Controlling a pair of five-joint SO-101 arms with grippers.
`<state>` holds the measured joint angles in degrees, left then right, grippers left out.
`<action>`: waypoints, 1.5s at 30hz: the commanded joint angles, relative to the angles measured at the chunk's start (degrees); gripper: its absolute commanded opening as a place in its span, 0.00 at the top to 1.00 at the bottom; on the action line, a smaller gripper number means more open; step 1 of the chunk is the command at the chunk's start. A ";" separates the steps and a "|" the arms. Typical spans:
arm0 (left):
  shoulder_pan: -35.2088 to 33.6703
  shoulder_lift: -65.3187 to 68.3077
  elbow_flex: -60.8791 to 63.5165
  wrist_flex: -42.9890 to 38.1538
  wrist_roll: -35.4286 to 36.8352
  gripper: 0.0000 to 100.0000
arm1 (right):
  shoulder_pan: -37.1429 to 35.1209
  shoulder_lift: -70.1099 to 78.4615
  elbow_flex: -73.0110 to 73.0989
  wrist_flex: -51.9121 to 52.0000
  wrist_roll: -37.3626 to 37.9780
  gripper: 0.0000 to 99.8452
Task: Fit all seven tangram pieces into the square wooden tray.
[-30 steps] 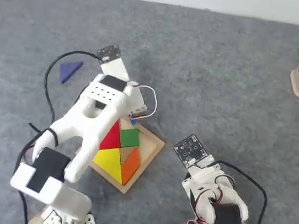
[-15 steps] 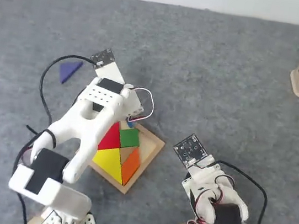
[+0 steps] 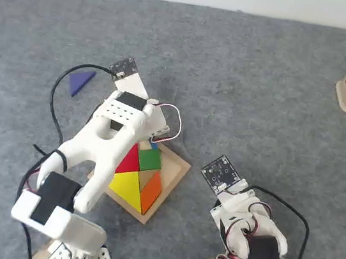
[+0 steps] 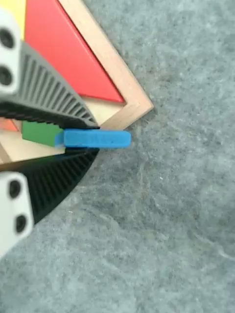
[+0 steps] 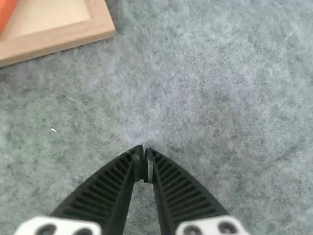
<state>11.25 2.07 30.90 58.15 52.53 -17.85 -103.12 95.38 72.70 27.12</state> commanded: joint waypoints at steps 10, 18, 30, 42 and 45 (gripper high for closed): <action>-2.29 -8.44 5.76 -5.71 1.23 0.99 | 0.04 -0.84 1.05 0.31 -0.35 0.99; 4.75 -8.97 13.93 -20.31 0.53 0.99 | 0.04 -0.84 1.05 0.31 -0.35 0.99; -2.11 -17.32 17.10 -21.27 7.30 0.99 | 0.04 -0.84 1.05 0.31 -0.35 0.99; -4.57 -22.24 21.67 -20.66 15.12 0.99 | 0.04 -0.84 1.05 0.31 -0.35 0.99; -3.43 -22.15 21.85 -20.66 15.47 0.99 | 0.04 -0.84 1.05 0.31 -0.35 0.99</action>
<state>6.59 -17.89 52.88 37.05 66.24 -17.85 -103.12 95.38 72.70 27.12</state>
